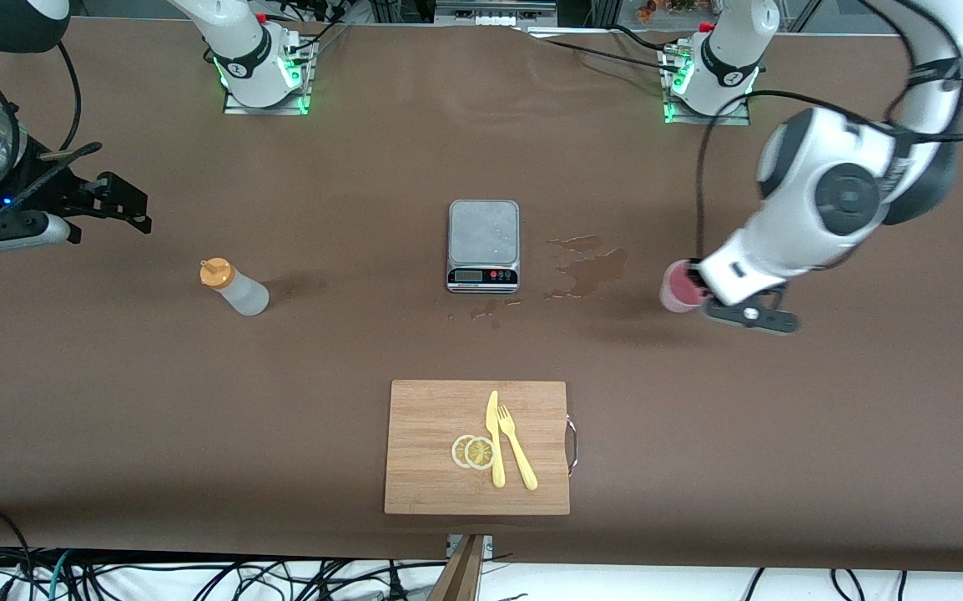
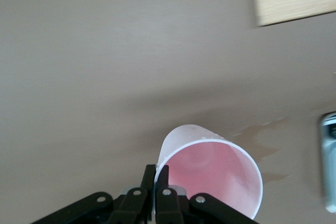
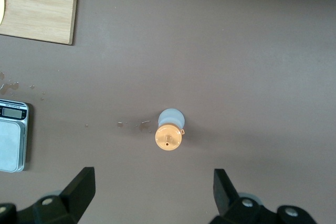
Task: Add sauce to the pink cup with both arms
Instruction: 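Carry the pink cup with the left gripper onto the scale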
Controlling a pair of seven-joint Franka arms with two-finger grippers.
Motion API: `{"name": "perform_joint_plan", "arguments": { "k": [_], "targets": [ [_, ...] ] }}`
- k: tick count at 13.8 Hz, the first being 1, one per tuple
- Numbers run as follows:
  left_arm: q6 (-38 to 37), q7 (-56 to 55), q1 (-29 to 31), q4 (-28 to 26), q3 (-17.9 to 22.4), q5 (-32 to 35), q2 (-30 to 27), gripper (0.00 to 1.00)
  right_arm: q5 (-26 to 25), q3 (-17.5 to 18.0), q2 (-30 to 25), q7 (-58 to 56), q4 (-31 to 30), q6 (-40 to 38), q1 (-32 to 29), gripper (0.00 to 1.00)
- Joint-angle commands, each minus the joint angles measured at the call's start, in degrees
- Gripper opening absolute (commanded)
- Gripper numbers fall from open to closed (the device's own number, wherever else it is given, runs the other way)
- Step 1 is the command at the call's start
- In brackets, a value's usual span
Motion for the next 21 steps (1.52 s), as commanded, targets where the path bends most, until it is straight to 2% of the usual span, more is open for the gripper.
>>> {"name": "perform_joint_plan", "arguments": {
  "k": [1, 4, 7, 12, 14, 18, 19, 20, 21],
  "targets": [
    [-1.55, -13.98, -8.82, 7.63, 0.42, -2.08, 6.06, 0.0, -0.48, 0.1, 0.14, 0.39, 0.37, -0.19, 0.0, 1.0],
    [0.89, -24.02, -16.82, 11.08, 0.33, -4.09, 10.3, 0.0, -0.48, 0.1, 0.49, 0.39, 0.37, -0.19, 0.0, 1.0],
    [7.57, -36.15, -23.95, 6.09, 0.42, -5.16, 10.13, 0.0, -0.48, 0.1, 0.49, 0.39, 0.37, -0.1, 0.0, 1.0],
    [17.67, -39.26, -26.87, -2.08, 0.42, -4.38, 9.51, 0.0, -0.48, 0.1, 0.58, 0.57, 0.37, -0.1, -0.17, 1.0],
    [19.28, -39.26, -26.44, -4.81, 0.42, -2.45, 9.16, 0.0, -0.48, 0.1, 0.76, 0.57, 0.46, -0.01, -0.09, 1.0],
    [19.63, -40.13, -26.96, -5.09, 0.42, -2.26, 9.33, 0.0, -0.48, 0.1, 0.84, 0.57, 0.54, -0.01, -0.17, 1.0],
    [19.63, -41.62, -26.96, -5.0, 0.33, -2.17, 9.25, 0.08, -0.48, 0.1, 0.84, 0.57, 0.54, 0.08, -0.17, 1.0],
    [19.63, -41.81, -27.05, -5.0, 0.33, -2.17, 9.16, 0.49, -0.48, 0.1, 0.84, 0.57, 0.54, -0.01, -0.17, 1.0],
    [19.63, -41.81, -27.31, -5.0, 0.33, -2.17, 9.16, 0.99, -0.48, 0.1, 0.84, 0.57, 0.54, -0.01, -0.17, 1.0]
  ]
}}
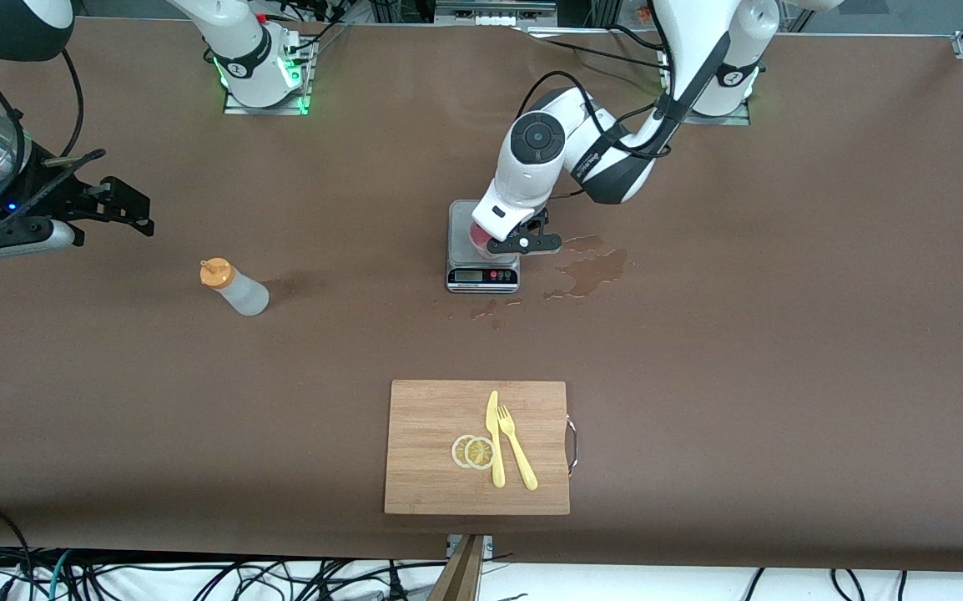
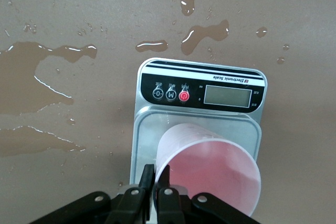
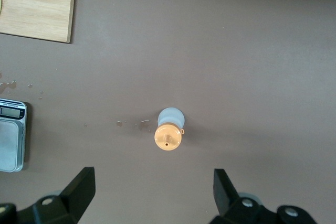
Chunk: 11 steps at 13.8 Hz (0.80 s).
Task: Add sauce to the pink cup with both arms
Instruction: 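Carry the pink cup with the left gripper onto the scale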
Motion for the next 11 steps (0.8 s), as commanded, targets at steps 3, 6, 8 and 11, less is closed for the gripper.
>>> {"name": "perform_joint_plan", "arguments": {
  "k": [3, 6, 8, 11],
  "targets": [
    [-1.44, -1.76, -0.83, -0.65, 0.05, 1.12, -4.38, 1.0, -0.48, 0.12, 0.21, 0.54, 0.56, -0.11, -0.12, 1.0],
    [-10.22, -1.06, -0.39, 2.33, 0.14, 1.12, -7.2, 1.0, -0.48, 0.12, 0.21, 0.54, 0.56, -0.2, -0.12, 1.0],
    [-16.27, 2.43, 1.45, 4.18, 0.66, 1.21, -9.3, 1.0, -0.57, 0.12, 0.21, 0.54, 0.56, -0.2, -0.12, 1.0],
    [-20.25, 10.36, 8.39, 4.8, 0.49, 1.12, -13.52, 1.0, -0.57, 0.12, 0.21, 0.28, 0.65, -0.11, -0.04, 1.0]
  ]
}}
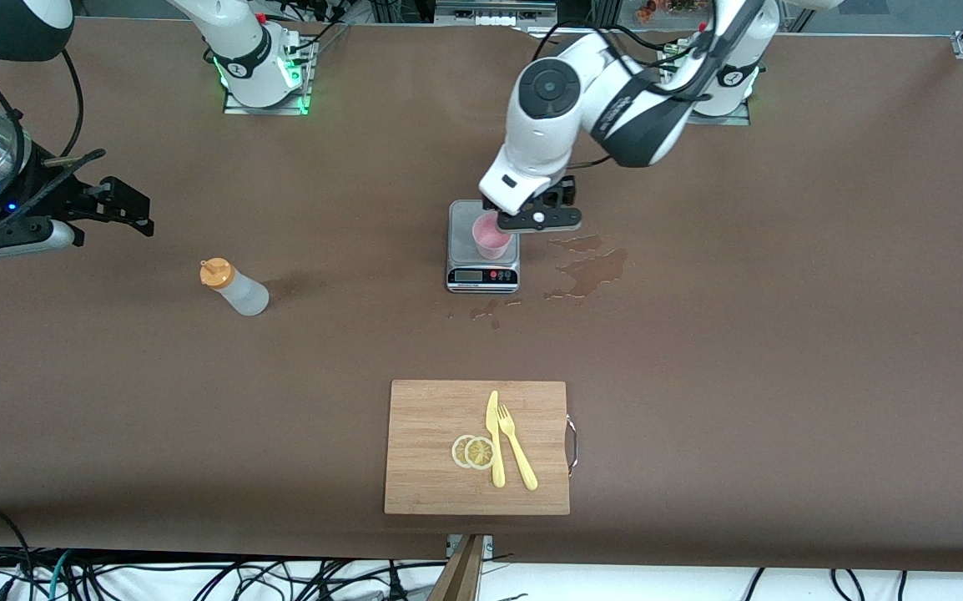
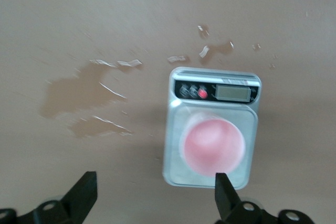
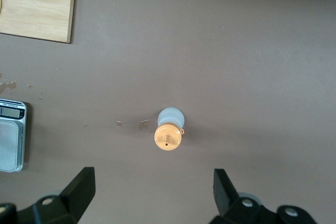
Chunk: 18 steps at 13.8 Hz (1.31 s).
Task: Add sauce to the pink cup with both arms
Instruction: 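Carry the pink cup with the left gripper onto the scale, then release the cup on the scale and withdraw the left gripper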
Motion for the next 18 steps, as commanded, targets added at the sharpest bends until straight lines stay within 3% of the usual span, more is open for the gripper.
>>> {"name": "perform_joint_plan", "arguments": {
  "k": [1, 3, 6, 10, 15, 18],
  "targets": [
    [-4.34, 5.6, 6.15, 0.4, -0.08, 0.83, -4.06, 1.0, -0.57, 0.13, 0.21, 0.28, 0.65, -0.11, -0.02, 1.0],
    [-8.64, 8.32, 10.71, 3.81, -0.25, 0.83, -4.51, 1.0, -0.48, 0.13, 0.21, 0.45, 0.92, 0.06, -0.02, 1.0],
    [-22.61, 9.12, 15.11, 12.32, 1.42, 1.44, -5.73, 1.0, -0.57, 0.04, 0.29, 0.63, 1.01, 0.86, -0.2, 1.0],
    [-24.57, 10.17, 19.16, 16.48, 1.6, 1.27, -6.09, 1.0, -0.57, -0.14, 0.29, 0.63, 0.83, 0.77, -0.37, 1.0],
    [-24.22, 38.42, 27.16, 15.26, 5.02, 0.83, -11.79, 1.0, -0.48, -0.23, 0.29, -0.24, 1.01, 0.86, -0.46, 1.0],
    [-23.96, 51.98, 29.11, 14.3, 9.83, 1.01, -13.99, 1.0, -1.35, -0.31, 0.38, -0.25, 1.01, 0.77, -0.55, 1.0]
  ]
}}
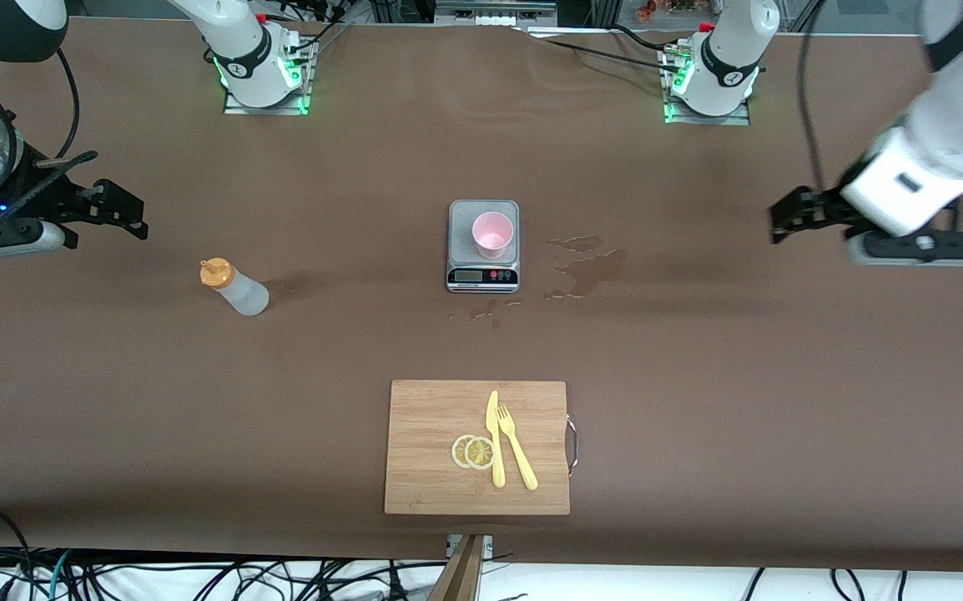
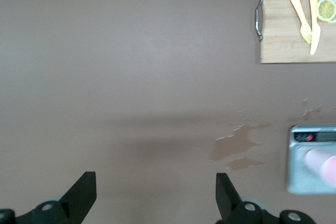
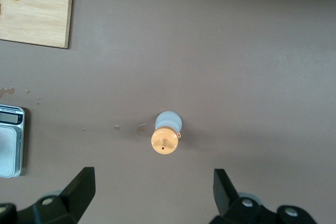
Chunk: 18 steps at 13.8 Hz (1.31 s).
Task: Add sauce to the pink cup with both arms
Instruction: 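Release the cup on the scale and withdraw the left gripper, then move the right gripper to the white squeeze bottle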
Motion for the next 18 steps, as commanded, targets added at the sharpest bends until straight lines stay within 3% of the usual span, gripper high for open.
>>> {"name": "perform_joint_plan", "arguments": {
  "k": [1, 2, 3, 4, 6, 7, 11, 14, 18],
  "targets": [
    [0.65, 8.82, -2.42, -3.85, 6.49, 0.34, -4.99, 1.0, -1.89, -0.06, 0.47, -0.25, 0.97, 0.03, -0.18, 1.0],
    [2.66, 9.44, -6.88, -7.44, 11.58, 0.34, -8.32, 1.0, -2.33, 0.03, 0.9, -0.25, 0.97, 0.38, -0.09, 1.0],
    [3.56, 11.53, -8.06, -10.26, 13.37, 0.34, -10.27, 1.0, -2.51, 0.03, 1.26, -0.25, 1.06, 0.82, 0.0, 1.0],
    [3.74, 13.81, -7.38, -10.99, 13.21, 0.68, -10.46, 1.0, -3.3, 0.03, 1.43, -0.25, 1.15, 1.52, 0.09, 1.0],
    [3.74, 14.11, -3.0, -10.91, 7.45, 1.3, -10.55, 1.0, -3.57, 0.03, 1.35, -0.25, 1.15, 1.79, 0.09, 1.0],
    [3.74, 13.93, -2.28, -10.91, 6.63, 1.91, -10.55, 1.0, -3.83, 0.12, 1.35, -0.17, 1.15, 1.79, 0.44, 1.0],
    [3.39, 13.92, -2.18, -10.38, 6.79, 1.57, -10.11, 1.0, -4.27, 0.47, 1.96, -0.25, 0.97, 1.27, 1.14, 1.0],
    [3.3, 14.1, -3.24, -7.67, 7.5, 1.92, -6.7, 1.0, -3.92, 0.56, 1.96, -0.6, 0.97, 1.27, 1.67, 1.0],
    [2.86, 14.63, -3.59, -6.95, 7.67, 2.01, -5.89, 1.0, -1.46, 0.65, 2.05, -1.31, 0.54, -0.3, 1.67, 1.0]
  ]
}}
